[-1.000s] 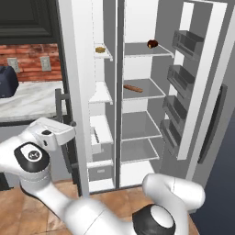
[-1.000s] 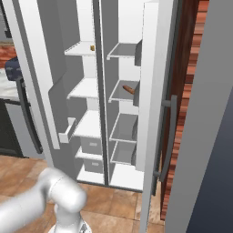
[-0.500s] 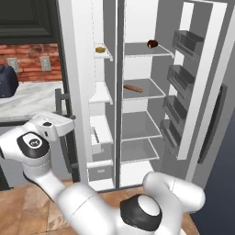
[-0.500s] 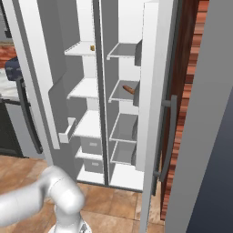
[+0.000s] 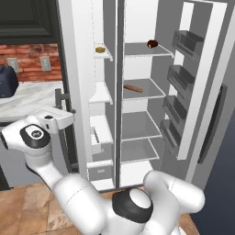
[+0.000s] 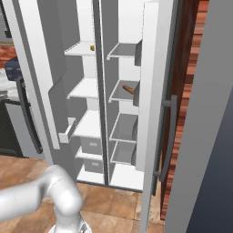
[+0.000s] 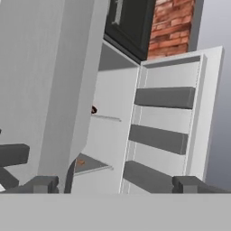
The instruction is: Pick up the frozen steak from the freezer, place it on any shelf in the fridge, and close the fridge and freezer doors when done.
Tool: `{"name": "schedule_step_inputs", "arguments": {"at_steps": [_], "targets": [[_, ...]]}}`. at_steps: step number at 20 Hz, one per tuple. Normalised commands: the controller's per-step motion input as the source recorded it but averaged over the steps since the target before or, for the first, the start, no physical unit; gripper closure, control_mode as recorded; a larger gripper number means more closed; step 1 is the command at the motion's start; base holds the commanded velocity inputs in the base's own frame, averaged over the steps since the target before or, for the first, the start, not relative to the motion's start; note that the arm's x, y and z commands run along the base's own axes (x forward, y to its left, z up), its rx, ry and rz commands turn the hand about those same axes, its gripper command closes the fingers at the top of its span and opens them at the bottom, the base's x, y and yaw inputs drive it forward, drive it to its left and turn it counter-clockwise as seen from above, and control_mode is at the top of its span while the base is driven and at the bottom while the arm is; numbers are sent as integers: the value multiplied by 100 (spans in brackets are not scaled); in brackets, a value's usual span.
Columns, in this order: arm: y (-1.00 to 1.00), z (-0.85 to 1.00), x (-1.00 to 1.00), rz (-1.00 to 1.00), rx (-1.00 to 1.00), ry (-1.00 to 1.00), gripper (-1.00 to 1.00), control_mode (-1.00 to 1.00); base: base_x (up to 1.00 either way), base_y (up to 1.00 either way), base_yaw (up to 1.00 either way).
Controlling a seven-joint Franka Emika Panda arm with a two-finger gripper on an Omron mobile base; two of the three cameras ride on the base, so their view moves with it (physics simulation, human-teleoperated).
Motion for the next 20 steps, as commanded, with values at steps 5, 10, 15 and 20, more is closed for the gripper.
{"name": "schedule_step_inputs", "arguments": {"at_steps": [5, 10, 15, 20], "targets": [[-18, 0, 15, 0, 0, 0, -100, -100, 0, 0, 0], [-37, 0, 9, 0, 2, 0, -100, -100, 0, 0, 0], [-55, 0, 23, 0, 3, 0, -100, -100, 0, 0, 0], [-58, 0, 36, 0, 2, 0, -100, -100, 0, 0, 0]]}}
